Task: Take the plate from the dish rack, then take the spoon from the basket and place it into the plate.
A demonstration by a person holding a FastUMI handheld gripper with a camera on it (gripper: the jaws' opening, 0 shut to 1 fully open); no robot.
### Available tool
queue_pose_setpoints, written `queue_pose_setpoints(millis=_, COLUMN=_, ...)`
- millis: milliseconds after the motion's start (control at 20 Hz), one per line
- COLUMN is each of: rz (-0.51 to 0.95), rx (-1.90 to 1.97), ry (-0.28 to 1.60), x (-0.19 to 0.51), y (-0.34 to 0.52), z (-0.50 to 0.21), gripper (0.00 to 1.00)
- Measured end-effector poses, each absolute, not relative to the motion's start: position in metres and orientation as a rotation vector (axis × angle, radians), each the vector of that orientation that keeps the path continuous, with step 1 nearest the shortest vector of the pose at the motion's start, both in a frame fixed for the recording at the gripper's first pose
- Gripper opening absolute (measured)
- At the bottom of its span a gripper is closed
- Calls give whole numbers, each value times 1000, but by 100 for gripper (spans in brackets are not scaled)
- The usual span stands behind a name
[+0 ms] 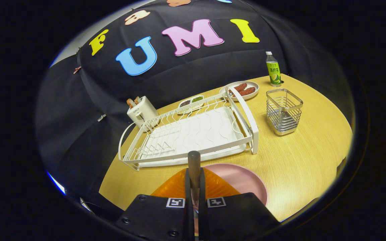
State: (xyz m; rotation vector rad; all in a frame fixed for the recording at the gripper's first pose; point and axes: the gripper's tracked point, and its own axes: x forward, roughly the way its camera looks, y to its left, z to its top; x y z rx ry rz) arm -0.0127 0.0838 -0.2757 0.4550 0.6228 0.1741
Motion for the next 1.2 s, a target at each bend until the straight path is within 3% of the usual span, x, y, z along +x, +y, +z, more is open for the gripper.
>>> queue_pose_setpoints(millis=300, rz=173, rx=451, ry=650, x=-11, y=84, z=-283, gripper=10)
queue_pose_setpoints(millis=450, rz=152, rx=398, ry=670, x=-14, y=73, z=-287, gripper=16)
queue_pose_setpoints(millis=600, rz=150, rx=337, ry=653, x=-20, y=63, z=-277, gripper=76)
queue_pose_setpoints(millis=800, rz=149, rx=232, ry=603, x=-30, y=45, z=-256, gripper=100)
queue_pose_setpoints(millis=1200, rz=99, rx=169, ry=378, x=-25, y=-7, z=-139, gripper=99)
